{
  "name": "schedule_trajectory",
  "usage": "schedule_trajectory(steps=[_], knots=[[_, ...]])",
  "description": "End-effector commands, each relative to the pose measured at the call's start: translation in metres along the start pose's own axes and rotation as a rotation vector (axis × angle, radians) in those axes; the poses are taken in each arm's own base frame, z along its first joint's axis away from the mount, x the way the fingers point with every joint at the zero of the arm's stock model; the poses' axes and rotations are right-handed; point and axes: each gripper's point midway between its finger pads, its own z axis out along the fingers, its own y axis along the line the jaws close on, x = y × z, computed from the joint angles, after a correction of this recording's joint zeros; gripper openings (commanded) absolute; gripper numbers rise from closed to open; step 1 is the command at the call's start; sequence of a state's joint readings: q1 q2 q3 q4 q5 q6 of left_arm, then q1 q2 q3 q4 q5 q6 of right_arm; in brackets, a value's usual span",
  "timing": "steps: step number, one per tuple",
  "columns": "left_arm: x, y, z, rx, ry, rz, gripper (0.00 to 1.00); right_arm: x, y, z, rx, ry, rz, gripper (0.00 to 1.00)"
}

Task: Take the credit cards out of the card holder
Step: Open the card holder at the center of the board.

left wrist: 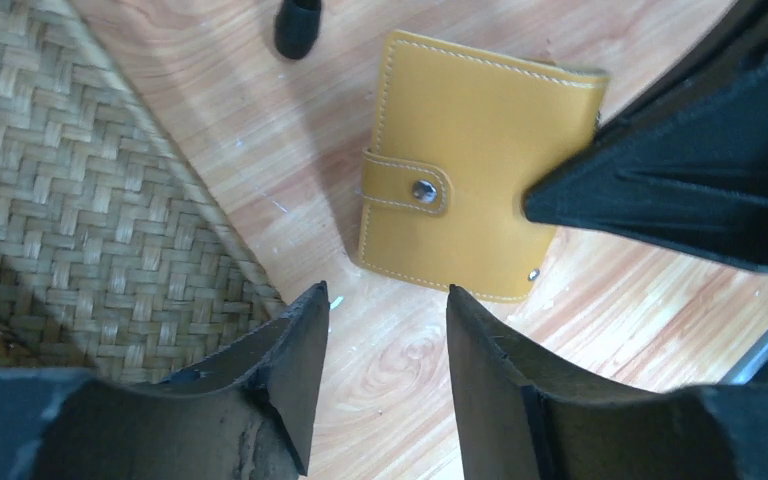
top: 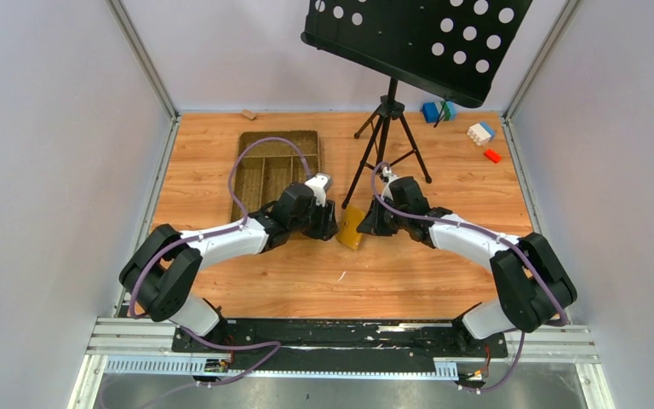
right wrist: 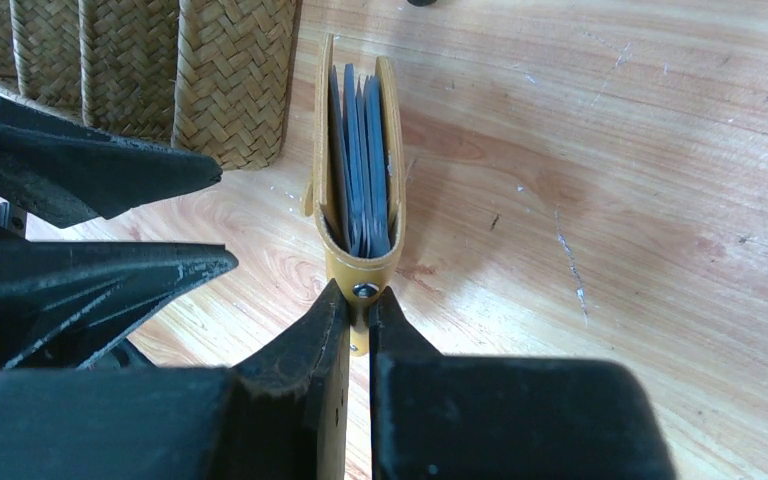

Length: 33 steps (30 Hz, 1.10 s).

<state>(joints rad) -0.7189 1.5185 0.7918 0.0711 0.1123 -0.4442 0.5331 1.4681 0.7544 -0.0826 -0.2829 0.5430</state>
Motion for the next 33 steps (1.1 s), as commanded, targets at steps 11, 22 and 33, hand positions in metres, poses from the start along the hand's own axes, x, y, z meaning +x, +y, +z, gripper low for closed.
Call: schedule_trajectory(steps=[11,22,33], knots=[[-0.009,-0.018,0.003,0.003,-0.041,0.153,0.58,-0.011,0.038,-0.011,-0.15,-0.016,-0.051,0.0],[-0.015,-0.022,0.018,0.02,-0.041,0.177,0.54,-0.004,0.049,-0.006,-0.189,0.019,-0.074,0.0],[-0.015,-0.018,0.02,-0.005,-0.042,0.172,0.39,-0.004,0.048,-0.003,-0.18,0.028,-0.077,0.0]])
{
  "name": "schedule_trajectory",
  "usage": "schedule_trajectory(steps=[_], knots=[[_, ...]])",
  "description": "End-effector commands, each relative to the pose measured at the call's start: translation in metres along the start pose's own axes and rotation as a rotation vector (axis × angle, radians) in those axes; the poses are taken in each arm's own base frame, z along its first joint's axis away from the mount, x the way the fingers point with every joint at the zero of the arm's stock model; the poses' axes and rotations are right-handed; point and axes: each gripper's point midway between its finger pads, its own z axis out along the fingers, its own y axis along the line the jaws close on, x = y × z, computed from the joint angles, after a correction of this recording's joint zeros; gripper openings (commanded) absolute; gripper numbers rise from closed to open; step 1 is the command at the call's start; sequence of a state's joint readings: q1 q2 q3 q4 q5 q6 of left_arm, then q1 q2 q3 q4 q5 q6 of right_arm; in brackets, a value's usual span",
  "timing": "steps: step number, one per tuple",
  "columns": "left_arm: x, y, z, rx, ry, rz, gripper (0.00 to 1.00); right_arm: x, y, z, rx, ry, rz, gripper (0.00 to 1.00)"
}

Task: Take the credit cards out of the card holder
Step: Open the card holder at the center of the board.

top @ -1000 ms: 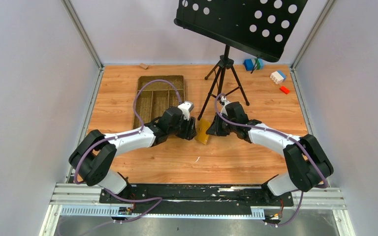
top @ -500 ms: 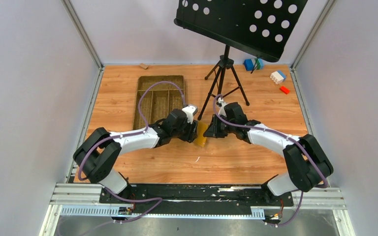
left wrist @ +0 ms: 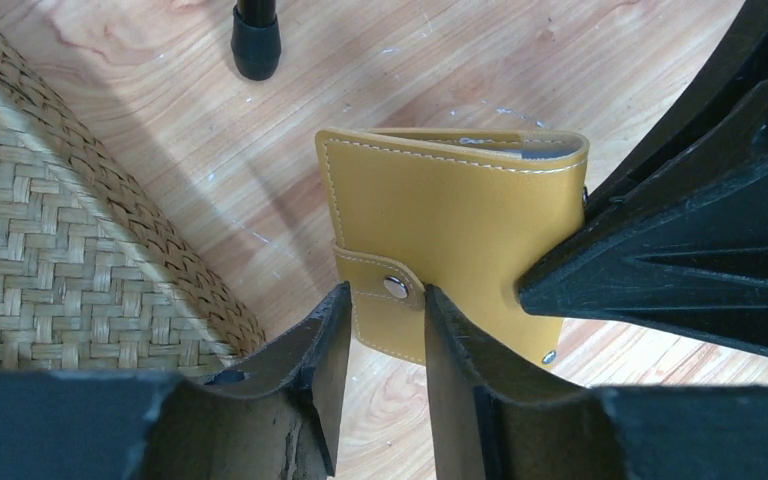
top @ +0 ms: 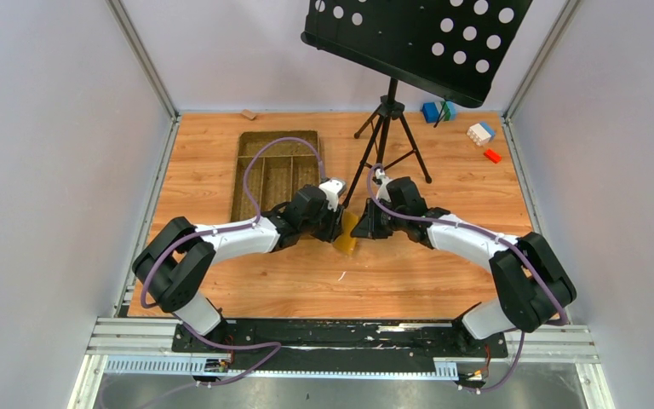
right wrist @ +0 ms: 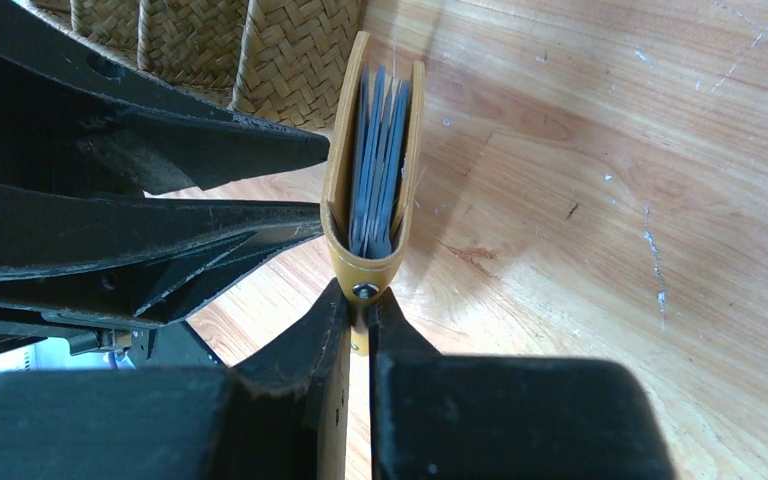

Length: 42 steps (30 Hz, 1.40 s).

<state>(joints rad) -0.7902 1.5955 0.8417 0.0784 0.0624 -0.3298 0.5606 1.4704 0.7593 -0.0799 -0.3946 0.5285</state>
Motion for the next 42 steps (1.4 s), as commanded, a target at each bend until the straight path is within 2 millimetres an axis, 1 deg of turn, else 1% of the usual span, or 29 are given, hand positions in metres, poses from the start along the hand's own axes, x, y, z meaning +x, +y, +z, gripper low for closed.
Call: schedule_trajectory(steps=[1,2,4,6,7,8,16,20,25,26,28,30,31,32,33,35,36,38,39,41,42], knots=[[-0.019,0.002,0.004,-0.025,-0.05,0.013,0.34,-0.02,0.023,0.0,-0.067,-0.041,-0.048,0.0],[-0.02,0.002,0.005,-0.031,-0.044,0.013,0.32,-0.02,0.022,0.001,-0.066,-0.039,-0.049,0.0],[-0.017,0.006,0.008,-0.053,-0.025,0.01,0.21,-0.02,0.022,0.001,-0.062,-0.039,-0.05,0.0],[-0.012,0.008,0.01,-0.061,-0.005,0.005,0.09,-0.02,0.02,0.001,-0.05,-0.038,-0.049,0.0],[-0.013,0.013,0.01,-0.087,-0.007,0.001,0.03,-0.02,0.019,0.0,-0.041,-0.039,-0.049,0.0],[-0.014,0.014,0.01,-0.096,-0.01,-0.003,0.0,-0.02,0.015,0.0,-0.02,-0.038,-0.046,0.0],[-0.013,0.031,0.002,-0.141,-0.019,-0.055,0.0,-0.026,-0.012,-0.003,0.145,-0.053,-0.04,0.0],[-0.01,0.036,0.002,-0.167,-0.002,-0.056,0.0,-0.028,-0.016,-0.004,0.168,-0.056,-0.045,0.0],[-0.011,0.04,0.002,-0.184,-0.006,-0.057,0.0,-0.031,-0.02,-0.009,0.176,-0.069,-0.04,0.0],[-0.007,0.041,0.0,-0.191,0.011,-0.057,0.0,-0.032,-0.02,-0.01,0.176,-0.073,-0.04,0.0],[-0.008,0.038,-0.001,-0.171,0.006,-0.055,0.0,-0.033,-0.017,-0.011,0.16,-0.075,-0.043,0.0],[-0.017,0.026,-0.004,-0.108,-0.032,-0.051,0.0,-0.034,-0.013,-0.014,0.14,-0.08,-0.048,0.0],[-0.019,0.023,-0.006,-0.092,-0.044,-0.053,0.0,-0.034,-0.01,-0.014,0.128,-0.08,-0.051,0.0],[-0.021,0.018,-0.009,-0.065,-0.055,-0.054,0.02,-0.035,-0.008,-0.016,0.115,-0.083,-0.055,0.0],[-0.023,0.015,-0.012,-0.047,-0.063,-0.053,0.06,-0.036,-0.005,-0.017,0.102,-0.087,-0.059,0.0],[-0.027,0.012,-0.018,-0.034,-0.087,-0.058,0.11,-0.037,0.001,-0.02,0.069,-0.091,-0.066,0.0],[-0.028,0.011,-0.02,-0.032,-0.099,-0.06,0.16,-0.038,0.004,-0.022,0.056,-0.096,-0.069,0.0],[-0.033,0.01,-0.026,-0.026,-0.126,-0.061,0.33,-0.04,0.009,-0.028,0.025,-0.108,-0.073,0.0],[-0.034,0.009,-0.029,-0.024,-0.137,-0.062,0.4,-0.041,0.012,-0.031,0.007,-0.117,-0.077,0.0],[-0.036,0.008,-0.032,-0.017,-0.16,-0.064,0.51,-0.044,0.018,-0.036,-0.022,-0.137,-0.081,0.0],[-0.037,0.007,-0.034,-0.009,-0.169,-0.064,0.54,-0.044,0.02,-0.038,-0.034,-0.142,-0.082,0.0]])
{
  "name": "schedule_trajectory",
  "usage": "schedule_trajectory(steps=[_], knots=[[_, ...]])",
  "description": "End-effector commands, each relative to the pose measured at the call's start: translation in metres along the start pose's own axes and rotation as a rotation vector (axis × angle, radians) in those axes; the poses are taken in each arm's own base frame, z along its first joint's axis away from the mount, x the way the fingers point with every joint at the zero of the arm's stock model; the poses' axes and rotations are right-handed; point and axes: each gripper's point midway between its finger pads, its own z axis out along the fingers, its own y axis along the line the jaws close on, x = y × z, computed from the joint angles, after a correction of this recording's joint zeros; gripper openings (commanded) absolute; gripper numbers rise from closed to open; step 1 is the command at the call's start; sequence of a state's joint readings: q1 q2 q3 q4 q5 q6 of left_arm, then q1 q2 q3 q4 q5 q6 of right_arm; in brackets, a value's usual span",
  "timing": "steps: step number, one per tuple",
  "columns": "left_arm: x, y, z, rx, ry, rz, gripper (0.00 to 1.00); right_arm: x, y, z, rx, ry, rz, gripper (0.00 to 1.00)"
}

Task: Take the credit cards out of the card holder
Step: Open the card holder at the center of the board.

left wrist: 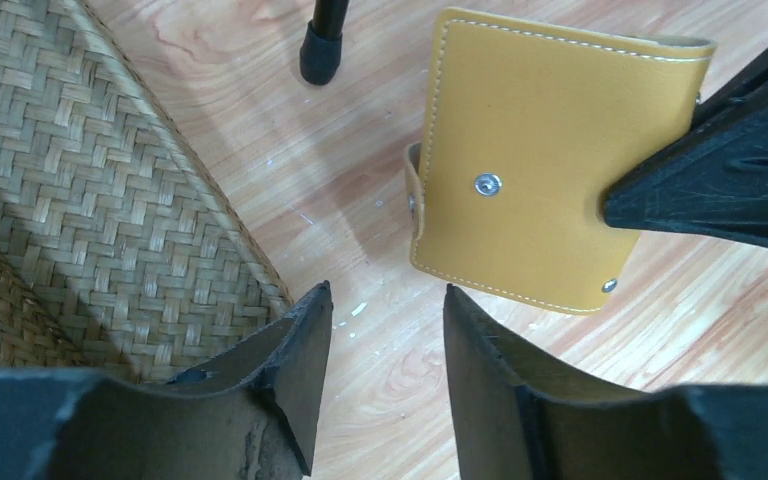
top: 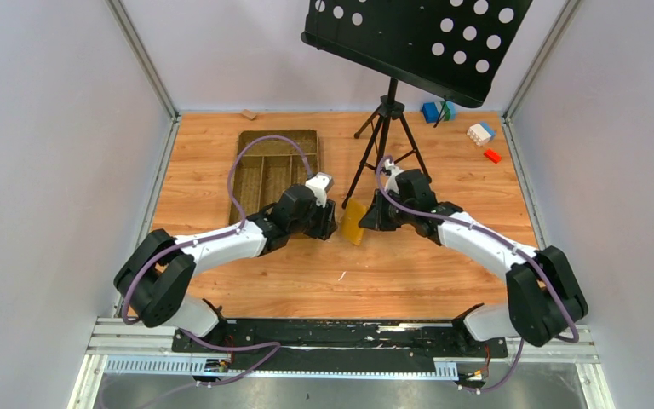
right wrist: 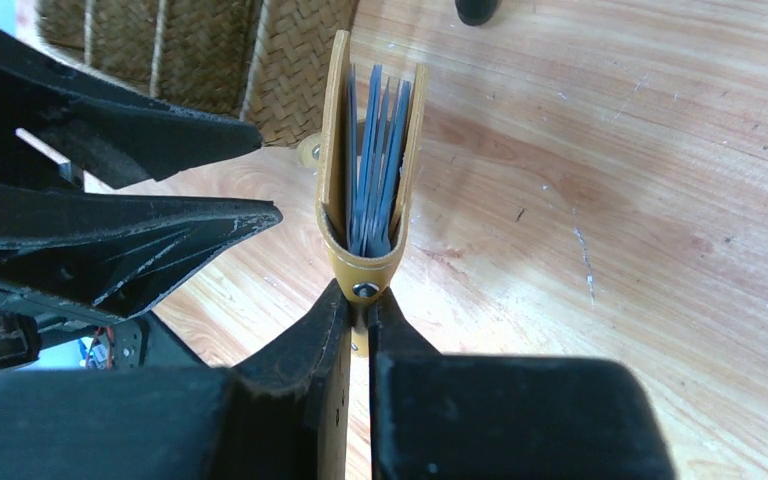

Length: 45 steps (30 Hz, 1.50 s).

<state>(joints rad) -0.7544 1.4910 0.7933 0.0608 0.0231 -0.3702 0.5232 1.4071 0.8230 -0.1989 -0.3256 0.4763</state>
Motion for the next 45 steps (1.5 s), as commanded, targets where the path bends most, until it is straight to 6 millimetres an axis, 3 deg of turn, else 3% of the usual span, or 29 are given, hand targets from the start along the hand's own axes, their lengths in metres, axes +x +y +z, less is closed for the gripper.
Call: schedule_trajectory(steps=[1,9,17,20,23,27,31,32,35,37,41,45], knots=[[-0.028,-0.012,-0.012,0.058,-0.12,-0.007,0.55,-0.02,0.025,-0.019,-0.12,-0.086,-0.046,0.0],[-0.031,-0.018,-0.014,0.096,-0.137,-0.006,0.58,-0.021,0.037,-0.025,-0.192,-0.084,-0.049,0.0],[-0.029,-0.011,-0.01,0.066,-0.132,-0.012,0.54,-0.013,0.042,-0.017,-0.25,-0.047,-0.028,0.0],[-0.025,-0.008,-0.006,0.053,-0.114,-0.017,0.46,-0.009,0.04,-0.011,-0.252,-0.021,-0.014,0.0],[-0.022,-0.004,-0.002,0.04,-0.099,-0.015,0.31,-0.007,0.036,-0.006,-0.24,0.0,-0.003,0.0],[-0.018,-0.003,0.003,0.04,-0.073,-0.013,0.04,-0.005,0.029,0.0,-0.208,0.014,0.007,0.01],[-0.016,-0.004,0.004,0.047,-0.062,-0.015,0.0,-0.005,0.011,0.005,-0.118,0.021,0.019,0.1],[-0.015,-0.005,0.004,0.05,-0.059,-0.014,0.0,-0.005,0.005,0.006,-0.093,0.019,0.025,0.17],[-0.014,-0.007,0.004,0.063,-0.052,-0.017,0.0,-0.007,-0.013,0.009,-0.005,0.017,0.043,0.54],[-0.012,-0.011,0.005,0.082,-0.036,-0.018,0.0,-0.008,-0.025,0.009,0.062,0.012,0.043,0.68],[-0.007,-0.017,0.009,0.117,-0.006,-0.022,0.0,-0.011,-0.033,0.004,0.12,-0.013,0.025,0.77],[-0.006,-0.022,0.011,0.14,0.011,-0.029,0.0,-0.011,-0.029,0.004,0.113,-0.017,0.005,0.82]])
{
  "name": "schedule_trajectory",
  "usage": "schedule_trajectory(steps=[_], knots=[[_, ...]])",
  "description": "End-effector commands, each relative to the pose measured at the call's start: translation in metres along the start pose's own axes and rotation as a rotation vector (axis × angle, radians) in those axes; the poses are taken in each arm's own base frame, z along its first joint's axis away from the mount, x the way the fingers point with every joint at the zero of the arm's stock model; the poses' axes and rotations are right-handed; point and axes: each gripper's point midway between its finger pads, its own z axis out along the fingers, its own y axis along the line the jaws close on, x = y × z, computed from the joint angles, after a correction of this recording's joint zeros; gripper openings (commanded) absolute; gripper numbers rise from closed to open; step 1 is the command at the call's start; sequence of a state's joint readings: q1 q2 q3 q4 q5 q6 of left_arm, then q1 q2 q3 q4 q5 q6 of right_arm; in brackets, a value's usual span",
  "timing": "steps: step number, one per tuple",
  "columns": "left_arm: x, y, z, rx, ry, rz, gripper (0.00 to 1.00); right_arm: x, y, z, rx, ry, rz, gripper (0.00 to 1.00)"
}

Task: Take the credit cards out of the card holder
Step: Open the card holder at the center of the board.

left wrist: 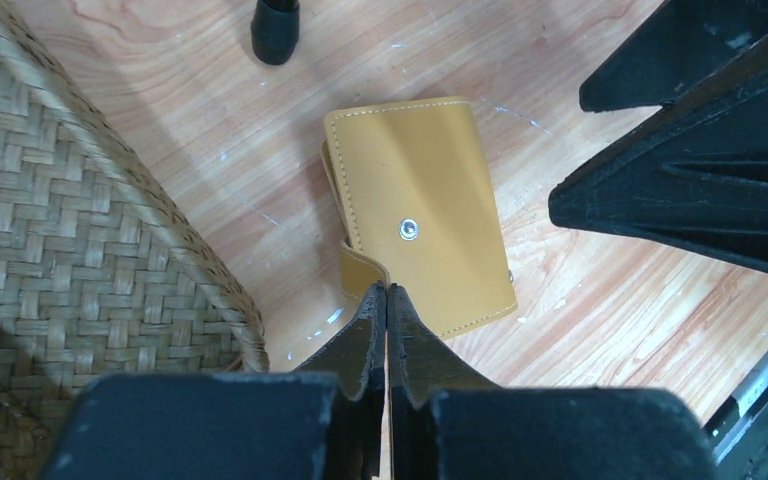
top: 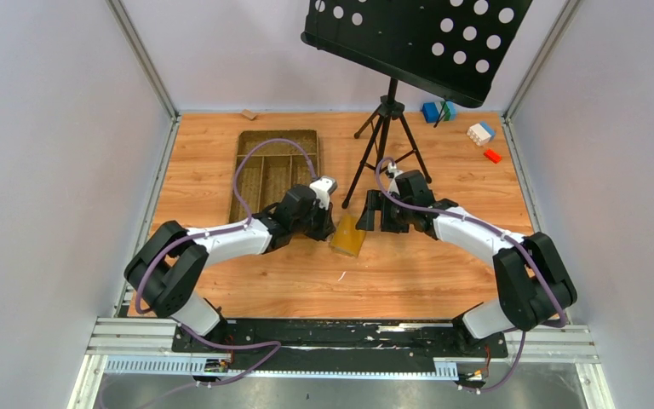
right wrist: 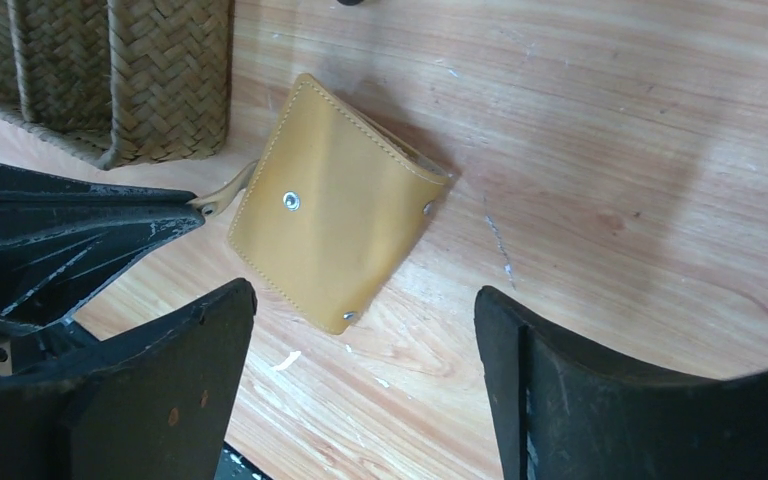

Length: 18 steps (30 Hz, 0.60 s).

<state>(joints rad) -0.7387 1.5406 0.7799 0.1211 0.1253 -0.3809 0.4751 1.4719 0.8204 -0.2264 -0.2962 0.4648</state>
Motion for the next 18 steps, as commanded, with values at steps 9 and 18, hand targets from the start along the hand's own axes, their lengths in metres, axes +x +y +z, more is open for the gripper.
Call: schedule_trajectory(steps=[9,18], knots=[[-0.036,-0.038,-0.023,0.159,-0.088,-0.01,0.0,-0.014,0.007,0.002,0.029,-0.04,-0.044,0.77],[-0.053,-0.051,-0.049,0.219,-0.189,0.012,0.0,-0.012,0.031,-0.005,-0.119,-0.057,-0.054,0.86]])
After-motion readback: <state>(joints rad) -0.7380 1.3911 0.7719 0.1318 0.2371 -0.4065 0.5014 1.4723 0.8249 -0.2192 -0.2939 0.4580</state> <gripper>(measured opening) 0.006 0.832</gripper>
